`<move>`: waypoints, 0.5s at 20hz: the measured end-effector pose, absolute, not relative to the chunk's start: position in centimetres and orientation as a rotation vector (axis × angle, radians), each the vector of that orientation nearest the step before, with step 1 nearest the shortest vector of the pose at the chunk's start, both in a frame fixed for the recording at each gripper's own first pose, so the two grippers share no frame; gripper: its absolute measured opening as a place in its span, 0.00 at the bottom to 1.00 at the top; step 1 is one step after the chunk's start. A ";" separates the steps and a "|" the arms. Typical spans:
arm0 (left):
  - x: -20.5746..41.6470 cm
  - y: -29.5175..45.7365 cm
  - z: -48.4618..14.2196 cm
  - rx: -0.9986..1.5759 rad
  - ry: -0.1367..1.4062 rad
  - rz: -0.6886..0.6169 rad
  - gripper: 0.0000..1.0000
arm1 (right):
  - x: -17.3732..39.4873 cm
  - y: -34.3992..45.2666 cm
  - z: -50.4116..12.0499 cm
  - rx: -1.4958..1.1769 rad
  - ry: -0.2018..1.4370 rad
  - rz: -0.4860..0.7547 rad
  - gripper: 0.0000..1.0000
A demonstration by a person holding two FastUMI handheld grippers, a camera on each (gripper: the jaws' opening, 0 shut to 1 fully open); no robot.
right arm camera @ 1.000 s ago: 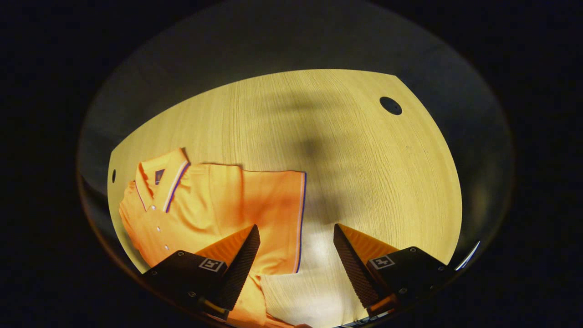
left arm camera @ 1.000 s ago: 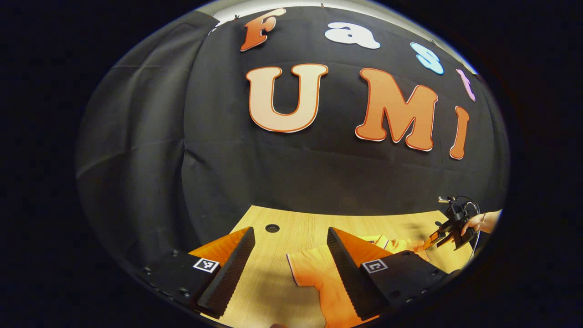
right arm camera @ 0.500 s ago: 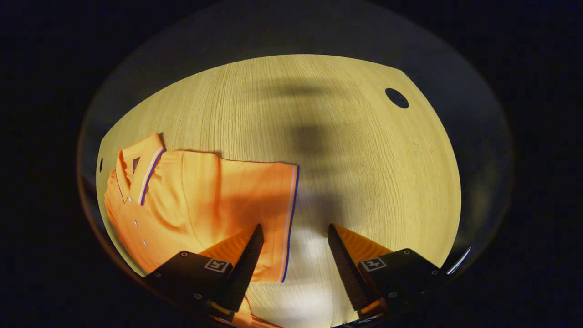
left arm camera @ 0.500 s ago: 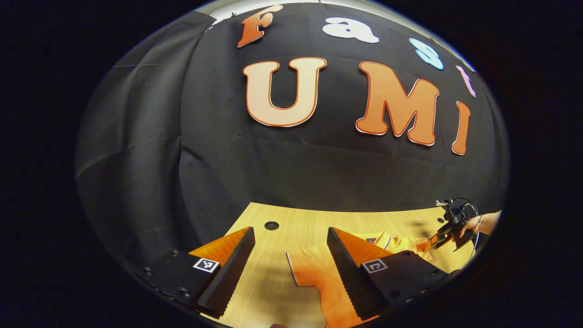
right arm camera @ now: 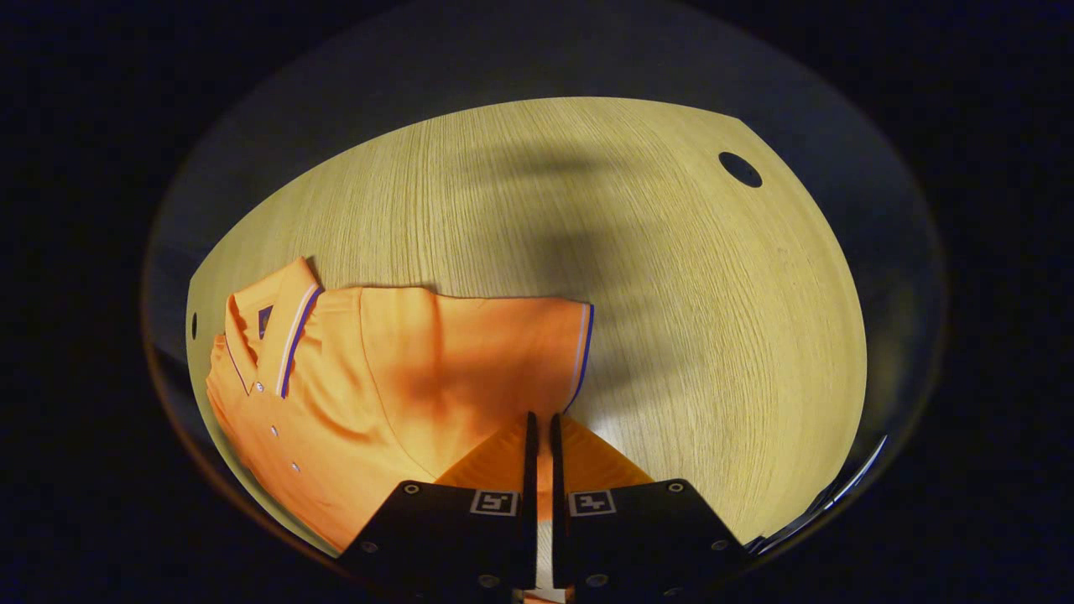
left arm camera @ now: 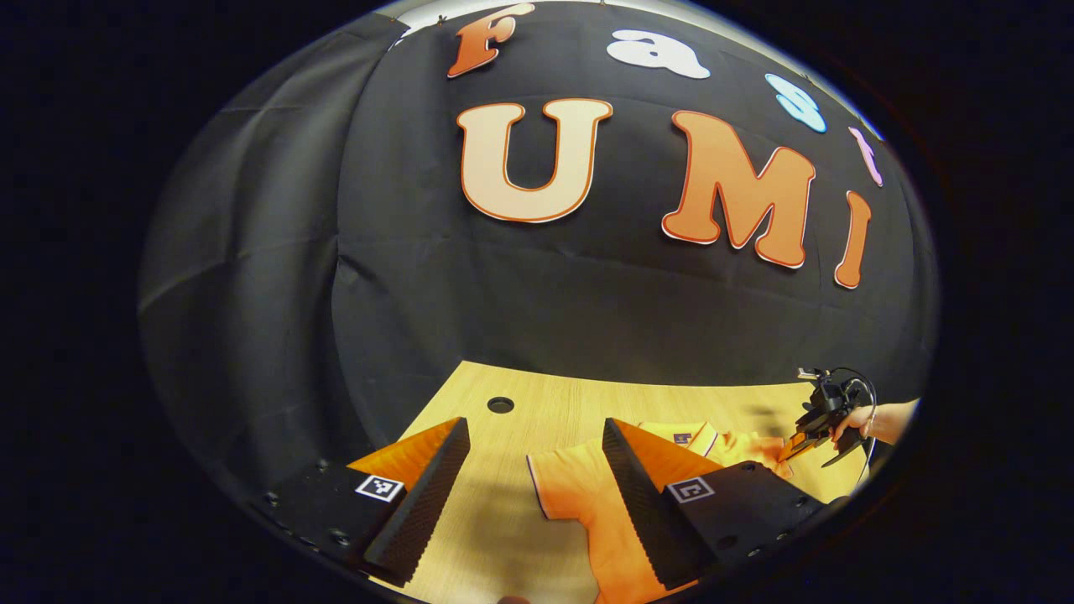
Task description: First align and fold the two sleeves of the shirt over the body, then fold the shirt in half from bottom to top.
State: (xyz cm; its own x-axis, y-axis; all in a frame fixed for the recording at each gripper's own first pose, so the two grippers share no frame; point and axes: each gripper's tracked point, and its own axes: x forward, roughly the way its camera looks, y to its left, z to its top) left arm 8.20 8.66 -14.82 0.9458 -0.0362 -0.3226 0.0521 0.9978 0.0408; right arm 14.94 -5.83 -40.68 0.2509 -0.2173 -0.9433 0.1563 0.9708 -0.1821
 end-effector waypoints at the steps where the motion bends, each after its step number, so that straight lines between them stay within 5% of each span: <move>1: 8.2 8.9 -14.6 0.060 0.323 -0.045 0.98 | 14.9 -5.8 -40.5 -0.063 1.285 -0.256 0.08; 10: 7.6 10.6 -13.6 0.023 0.298 -0.083 0.98 | 15.7 0.6 -31.1 -0.152 1.106 -0.139 0.07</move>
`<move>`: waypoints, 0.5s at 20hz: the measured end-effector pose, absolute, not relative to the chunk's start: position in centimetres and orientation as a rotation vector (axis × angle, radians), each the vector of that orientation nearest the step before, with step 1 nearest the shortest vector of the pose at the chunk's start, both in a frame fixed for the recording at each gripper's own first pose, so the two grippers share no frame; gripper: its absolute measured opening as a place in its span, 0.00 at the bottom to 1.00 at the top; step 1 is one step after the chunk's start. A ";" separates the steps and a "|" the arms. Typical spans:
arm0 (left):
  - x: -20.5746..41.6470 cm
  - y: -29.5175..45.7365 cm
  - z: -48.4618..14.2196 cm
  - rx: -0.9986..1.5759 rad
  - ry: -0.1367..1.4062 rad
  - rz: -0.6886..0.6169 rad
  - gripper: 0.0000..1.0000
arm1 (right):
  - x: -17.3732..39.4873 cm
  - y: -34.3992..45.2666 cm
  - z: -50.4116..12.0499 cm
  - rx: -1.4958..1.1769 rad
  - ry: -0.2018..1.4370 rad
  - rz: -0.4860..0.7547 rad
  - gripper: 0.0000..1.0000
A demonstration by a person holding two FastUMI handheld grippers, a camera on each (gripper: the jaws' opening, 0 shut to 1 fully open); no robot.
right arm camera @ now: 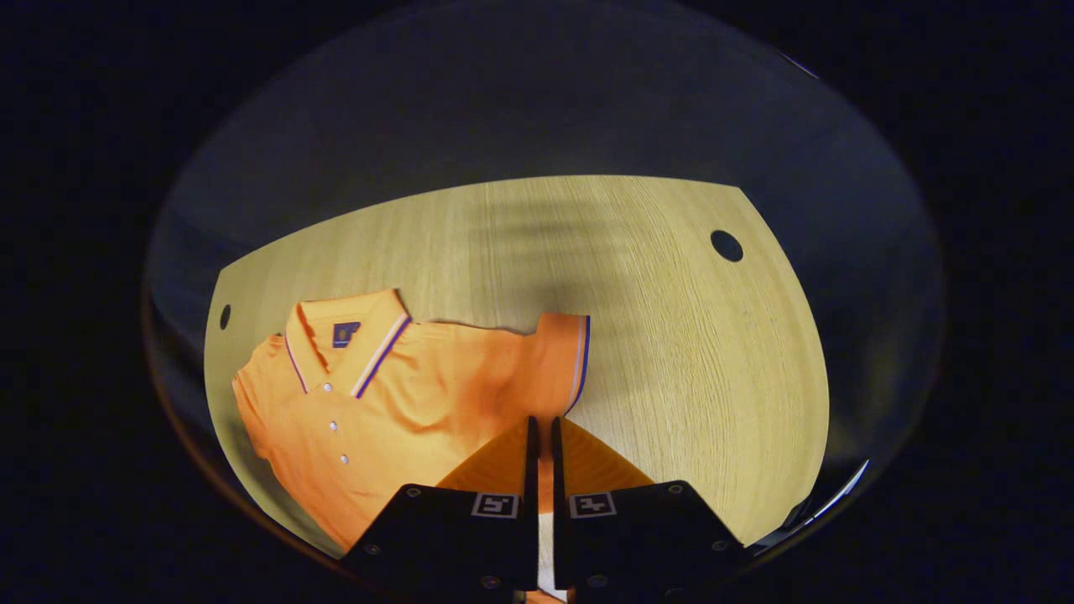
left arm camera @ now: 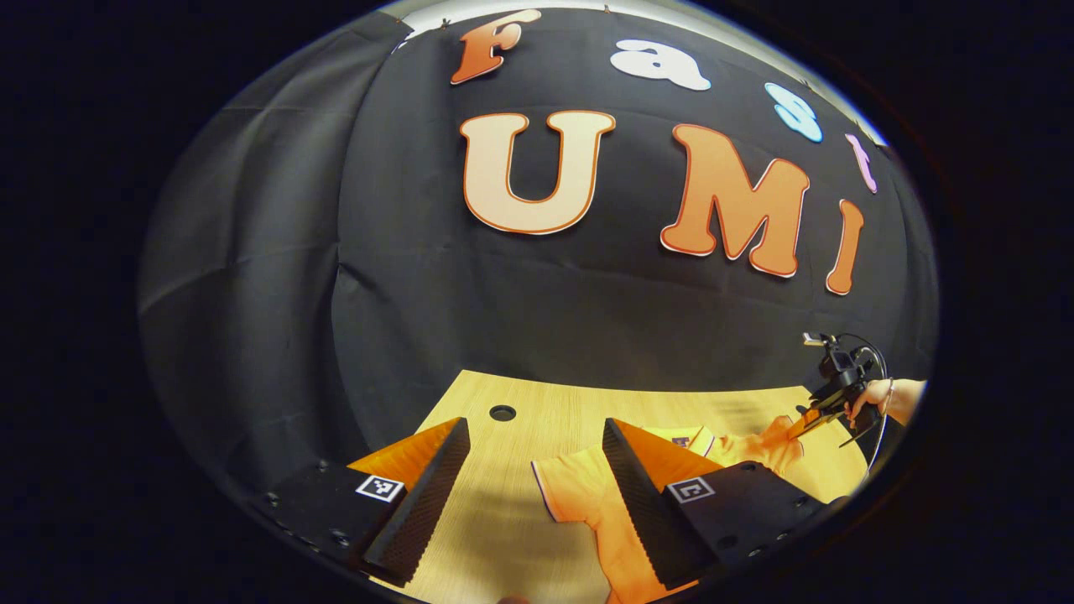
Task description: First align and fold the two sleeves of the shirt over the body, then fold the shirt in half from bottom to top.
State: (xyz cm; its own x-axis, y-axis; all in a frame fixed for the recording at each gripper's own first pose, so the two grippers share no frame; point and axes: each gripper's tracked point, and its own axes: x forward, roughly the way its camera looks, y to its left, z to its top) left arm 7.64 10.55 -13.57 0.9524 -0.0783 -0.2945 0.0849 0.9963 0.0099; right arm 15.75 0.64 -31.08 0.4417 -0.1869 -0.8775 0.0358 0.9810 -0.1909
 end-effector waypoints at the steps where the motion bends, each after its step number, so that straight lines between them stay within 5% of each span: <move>1: 7.6 11.0 -13.5 0.021 0.296 -0.083 0.98 | 15.6 2.0 -30.2 -0.158 1.094 -0.116 0.07; 10: 6.1 16.1 -13.1 -0.014 0.297 -0.054 0.98 | 13.5 15.6 -29.9 -0.134 1.085 0.101 0.07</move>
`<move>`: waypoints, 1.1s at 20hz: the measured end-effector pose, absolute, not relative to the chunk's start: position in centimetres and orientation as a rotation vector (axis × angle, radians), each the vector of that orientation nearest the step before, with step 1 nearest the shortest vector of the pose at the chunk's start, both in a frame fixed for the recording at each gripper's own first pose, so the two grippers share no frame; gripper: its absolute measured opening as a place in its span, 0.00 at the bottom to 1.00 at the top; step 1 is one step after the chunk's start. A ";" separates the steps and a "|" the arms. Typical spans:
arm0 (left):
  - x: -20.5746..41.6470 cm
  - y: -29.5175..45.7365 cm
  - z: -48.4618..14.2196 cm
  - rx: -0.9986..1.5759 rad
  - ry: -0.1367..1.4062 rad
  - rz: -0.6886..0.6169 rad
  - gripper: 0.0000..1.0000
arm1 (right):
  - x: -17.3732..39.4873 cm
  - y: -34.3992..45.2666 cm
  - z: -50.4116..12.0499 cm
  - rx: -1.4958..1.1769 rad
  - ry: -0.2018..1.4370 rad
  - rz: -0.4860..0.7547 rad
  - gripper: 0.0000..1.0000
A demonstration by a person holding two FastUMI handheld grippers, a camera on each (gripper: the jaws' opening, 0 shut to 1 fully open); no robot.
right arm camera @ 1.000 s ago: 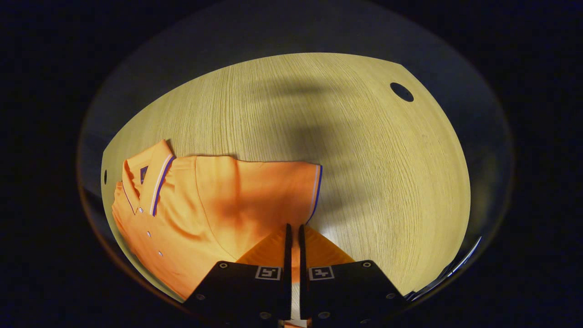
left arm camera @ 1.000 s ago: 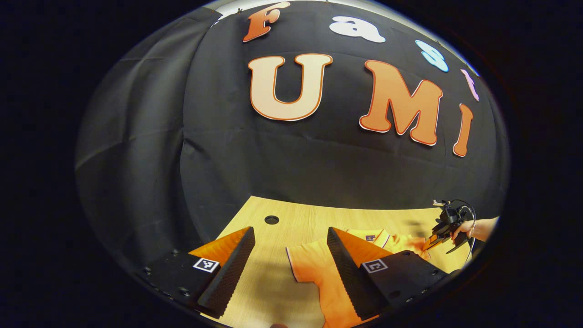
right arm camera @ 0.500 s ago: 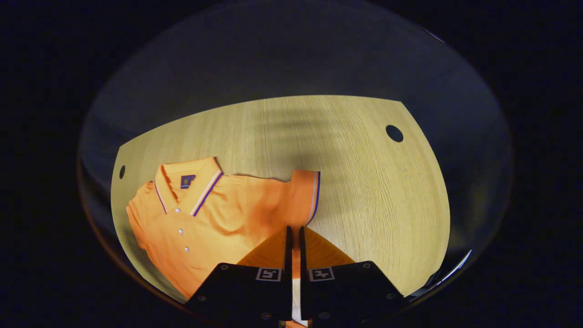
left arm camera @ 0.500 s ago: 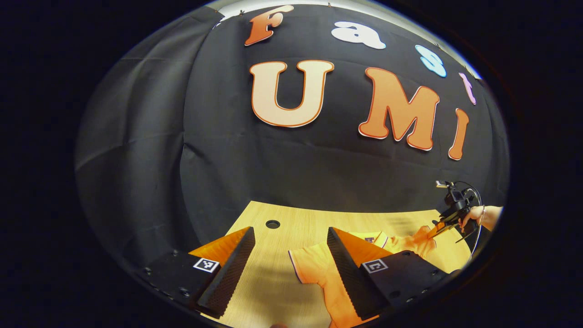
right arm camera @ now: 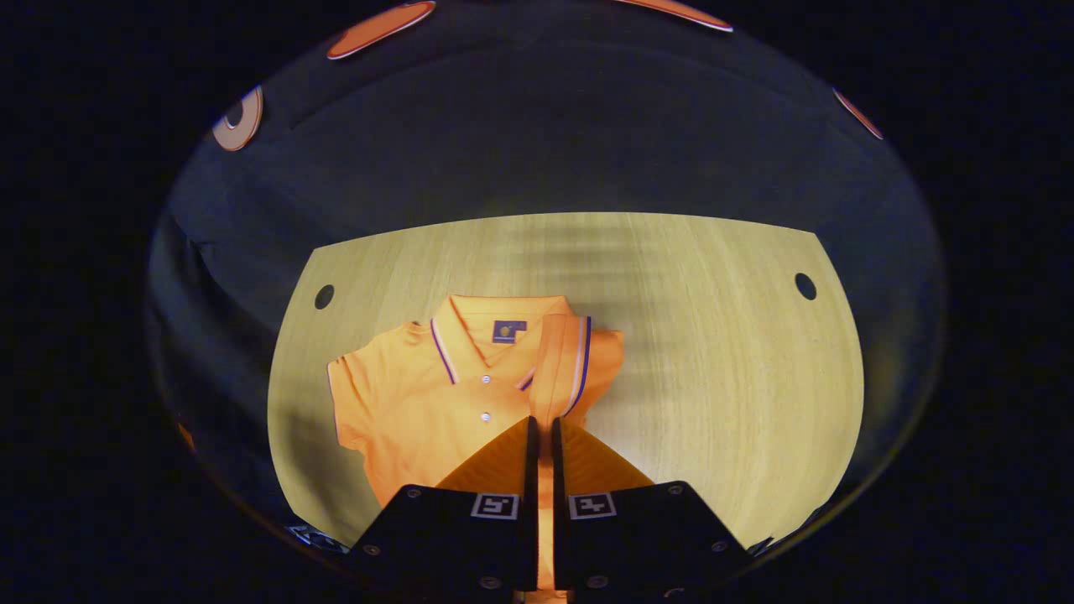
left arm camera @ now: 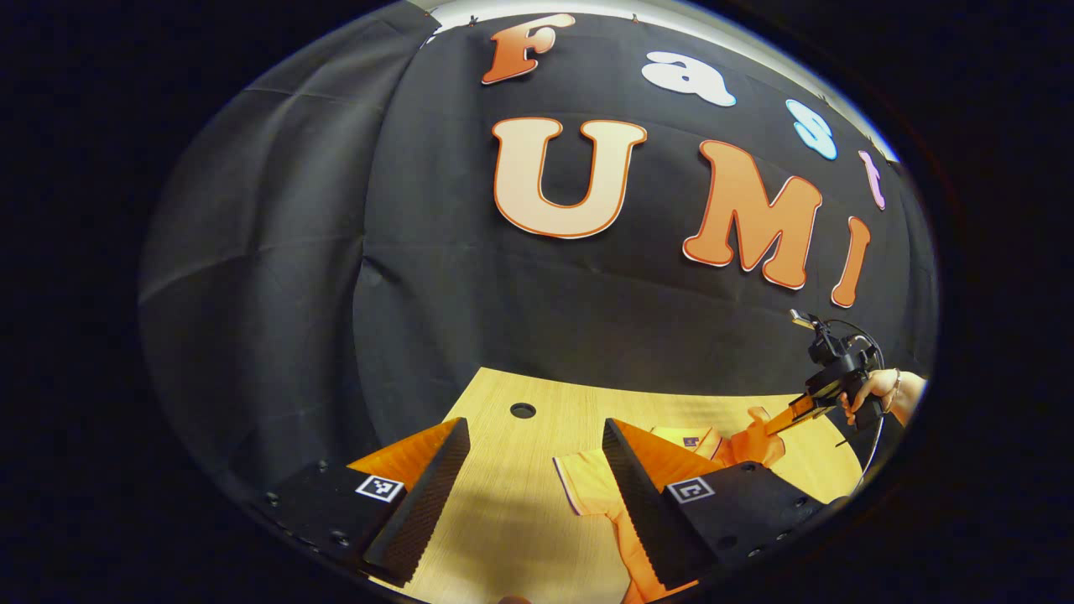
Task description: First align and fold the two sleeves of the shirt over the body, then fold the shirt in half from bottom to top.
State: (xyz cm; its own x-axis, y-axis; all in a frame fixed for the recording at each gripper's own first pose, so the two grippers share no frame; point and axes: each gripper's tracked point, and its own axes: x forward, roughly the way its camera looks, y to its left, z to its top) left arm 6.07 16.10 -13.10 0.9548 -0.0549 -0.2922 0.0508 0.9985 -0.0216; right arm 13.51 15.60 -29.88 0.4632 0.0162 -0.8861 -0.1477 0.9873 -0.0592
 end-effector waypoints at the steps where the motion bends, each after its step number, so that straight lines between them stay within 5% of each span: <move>1: 5.9 16.7 -13.0 -0.012 0.296 -0.050 0.98 | 13.5 16.7 -30.3 -0.125 1.087 0.116 0.07; 6: 5.5 18.6 -13.4 -0.007 0.308 -0.035 0.98 | 12.7 19.4 -31.9 -0.087 1.114 0.164 0.07; 9: 5.6 18.8 -13.9 -0.011 0.318 -0.035 0.98 | 11.8 21.6 -32.0 -0.049 1.130 0.238 0.23; 10: 5.7 18.7 -14.0 -0.011 0.323 -0.038 0.98 | 11.6 22.3 -31.9 -0.040 1.128 0.253 0.31; 13: 5.7 18.2 -14.2 -0.017 0.336 -0.057 0.98 | 11.9 22.4 -31.5 -0.051 1.077 0.269 0.91; 14: 5.7 17.9 -14.3 -0.021 0.343 -0.070 0.98 | 12.1 22.0 -31.4 -0.069 1.056 0.257 1.00; 22: 7.1 13.1 -14.7 0.007 0.380 -0.121 0.98 | 13.3 17.8 -26.2 -0.113 0.855 0.193 0.99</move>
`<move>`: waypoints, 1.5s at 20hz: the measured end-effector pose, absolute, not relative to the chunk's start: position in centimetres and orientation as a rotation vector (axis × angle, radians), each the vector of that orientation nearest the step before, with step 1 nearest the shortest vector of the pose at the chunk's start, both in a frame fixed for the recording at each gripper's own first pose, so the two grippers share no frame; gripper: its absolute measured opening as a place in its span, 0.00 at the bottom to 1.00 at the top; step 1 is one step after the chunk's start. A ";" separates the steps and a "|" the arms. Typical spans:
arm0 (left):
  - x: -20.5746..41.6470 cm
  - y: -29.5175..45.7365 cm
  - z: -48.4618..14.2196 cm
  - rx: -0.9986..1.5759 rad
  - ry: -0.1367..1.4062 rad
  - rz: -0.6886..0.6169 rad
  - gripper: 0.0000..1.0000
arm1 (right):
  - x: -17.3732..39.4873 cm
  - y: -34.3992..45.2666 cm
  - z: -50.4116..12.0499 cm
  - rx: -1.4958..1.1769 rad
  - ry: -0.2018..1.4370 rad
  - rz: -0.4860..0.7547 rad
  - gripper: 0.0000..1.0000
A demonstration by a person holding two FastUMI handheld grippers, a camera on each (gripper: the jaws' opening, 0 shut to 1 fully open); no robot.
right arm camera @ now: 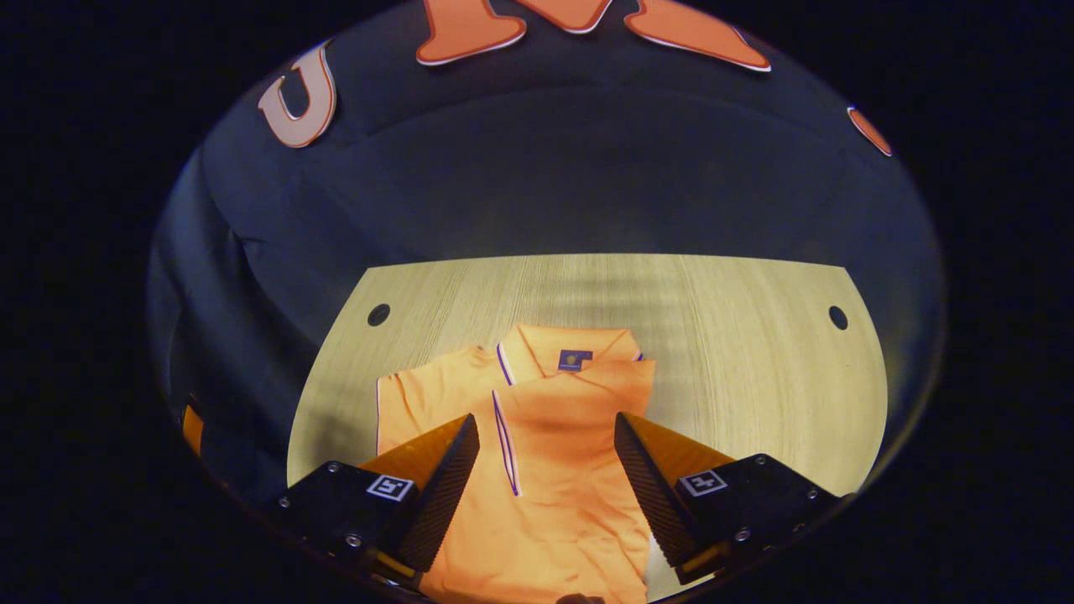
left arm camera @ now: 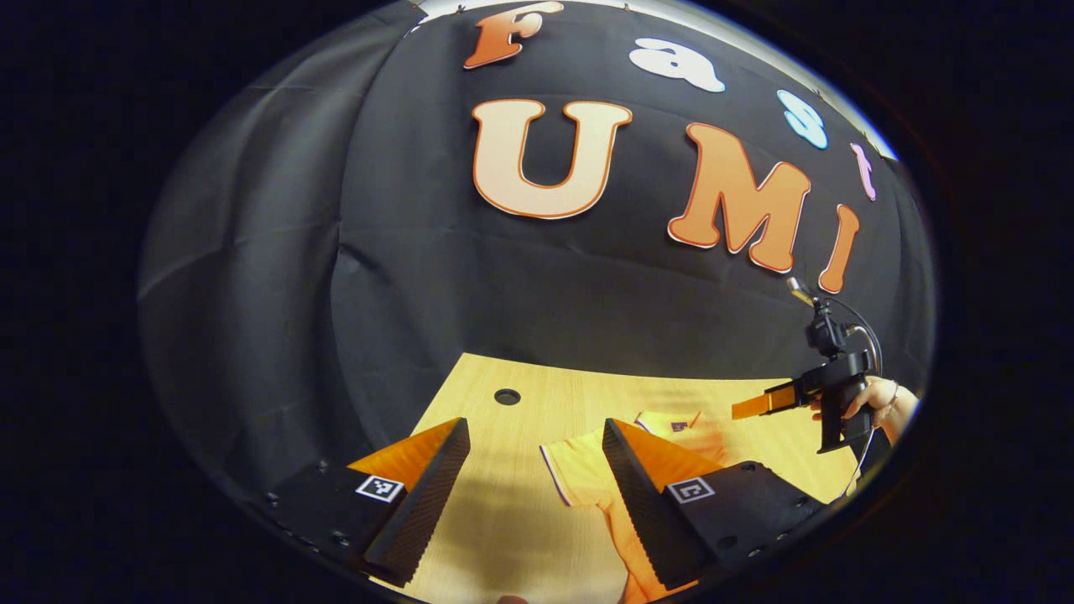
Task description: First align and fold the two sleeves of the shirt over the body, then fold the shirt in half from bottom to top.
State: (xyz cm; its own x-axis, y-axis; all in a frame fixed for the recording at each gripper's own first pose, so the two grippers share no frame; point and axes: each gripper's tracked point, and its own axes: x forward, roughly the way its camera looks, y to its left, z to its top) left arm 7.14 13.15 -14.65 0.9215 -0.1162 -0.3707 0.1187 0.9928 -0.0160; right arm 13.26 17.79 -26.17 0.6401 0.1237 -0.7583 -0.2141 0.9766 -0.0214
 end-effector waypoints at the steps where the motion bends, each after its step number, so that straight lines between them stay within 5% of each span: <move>1: 7.4 13.1 -15.0 0.016 0.397 -0.107 0.98 | 13.4 17.1 -25.1 -0.109 0.824 0.184 0.99; 7: 10.0 10.5 -17.8 -0.014 0.493 -0.121 0.98 | 11.8 13.1 -20.4 -0.079 0.720 0.153 0.99; 21: 17.9 5.1 -34.9 -0.096 1.058 -0.121 0.98 | 10.3 1.5 -17.9 -0.021 0.576 0.026 0.99; 30: 18.6 8.2 -42.0 0.052 1.285 -0.034 0.98 | 7.6 0.9 -16.5 0.026 0.596 0.104 0.99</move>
State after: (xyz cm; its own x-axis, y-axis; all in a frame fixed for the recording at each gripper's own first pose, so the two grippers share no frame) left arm 18.64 8.16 -42.02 0.2820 0.0038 -0.9594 0.0539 0.9984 0.0198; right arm 7.62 0.89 -16.54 0.8225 0.1052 -0.5589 -0.0900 0.9944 0.0547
